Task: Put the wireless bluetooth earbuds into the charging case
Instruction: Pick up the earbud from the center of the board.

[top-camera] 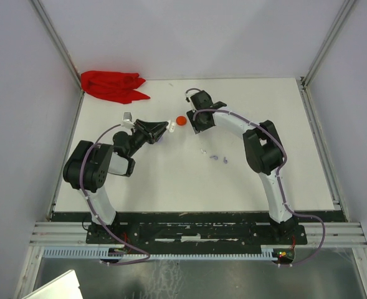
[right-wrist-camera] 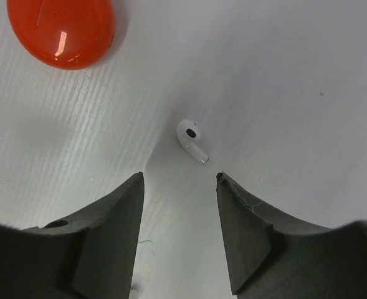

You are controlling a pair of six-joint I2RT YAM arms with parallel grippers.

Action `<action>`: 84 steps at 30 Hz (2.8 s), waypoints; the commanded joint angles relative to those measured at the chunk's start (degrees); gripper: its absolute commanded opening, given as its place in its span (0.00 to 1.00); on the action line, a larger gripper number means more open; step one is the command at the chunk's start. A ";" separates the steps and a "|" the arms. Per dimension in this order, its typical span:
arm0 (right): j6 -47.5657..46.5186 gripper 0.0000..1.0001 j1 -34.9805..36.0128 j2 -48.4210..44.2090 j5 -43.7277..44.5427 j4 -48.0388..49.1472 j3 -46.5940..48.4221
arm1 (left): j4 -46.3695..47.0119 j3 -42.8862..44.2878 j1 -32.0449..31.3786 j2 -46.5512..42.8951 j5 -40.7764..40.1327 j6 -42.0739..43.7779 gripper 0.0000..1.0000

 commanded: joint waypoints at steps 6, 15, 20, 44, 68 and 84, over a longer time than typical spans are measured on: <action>-1.34 0.57 -0.31 3.02 2.88 3.91 5.23 | 5.07 0.07 0.50 0.38 1.21 -2.01 0.03; -1.18 0.54 -0.97 6.09 2.53 2.89 9.57 | 5.35 0.09 1.14 0.81 1.43 -2.16 0.03; -0.51 0.51 -1.31 6.32 2.45 2.98 9.71 | 5.36 0.25 1.40 0.91 1.56 -2.25 0.03; 2.28 0.47 -2.53 4.91 4.34 3.08 7.64 | 7.06 0.10 1.60 2.33 1.80 -3.12 0.03; 0.90 0.42 -3.19 4.92 -0.90 1.35 7.33 | 7.05 0.14 1.62 2.41 1.73 -3.12 0.03; 0.57 0.27 -3.35 6.29 -0.11 0.14 8.90 | 6.90 0.09 1.62 2.06 1.76 -3.05 0.03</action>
